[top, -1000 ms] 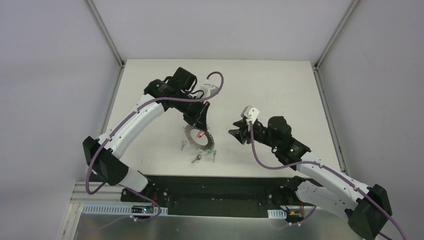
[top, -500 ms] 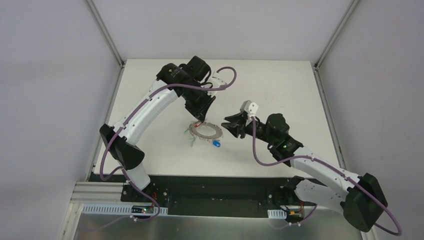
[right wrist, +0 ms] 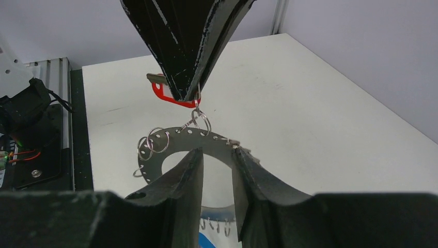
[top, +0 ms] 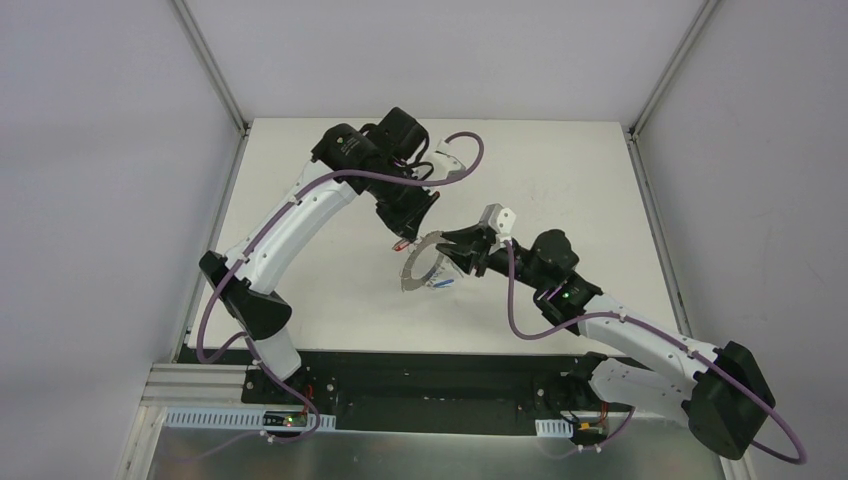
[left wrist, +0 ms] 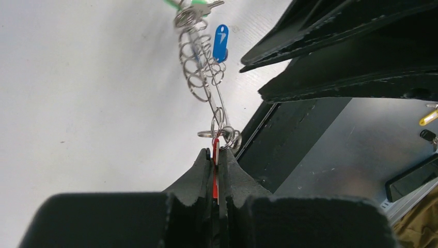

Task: Remove the keys from the keyring

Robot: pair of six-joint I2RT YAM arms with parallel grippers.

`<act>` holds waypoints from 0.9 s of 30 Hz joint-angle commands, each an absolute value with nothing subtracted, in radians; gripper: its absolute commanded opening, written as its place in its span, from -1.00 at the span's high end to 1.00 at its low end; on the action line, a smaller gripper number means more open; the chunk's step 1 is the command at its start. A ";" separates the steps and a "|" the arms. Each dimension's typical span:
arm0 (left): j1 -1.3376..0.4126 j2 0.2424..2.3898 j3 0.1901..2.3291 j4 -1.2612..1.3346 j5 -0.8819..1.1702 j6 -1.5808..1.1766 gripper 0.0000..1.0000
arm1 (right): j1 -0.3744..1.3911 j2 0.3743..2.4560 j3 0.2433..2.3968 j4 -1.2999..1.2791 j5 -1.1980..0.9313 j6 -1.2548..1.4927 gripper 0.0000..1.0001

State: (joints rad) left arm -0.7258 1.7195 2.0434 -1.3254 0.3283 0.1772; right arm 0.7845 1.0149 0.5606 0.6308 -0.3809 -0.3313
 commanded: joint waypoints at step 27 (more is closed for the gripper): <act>-0.750 1.717 2.099 -1.397 0.243 0.004 1.00 | 0.794 0.983 0.627 0.539 -0.450 -0.342 0.25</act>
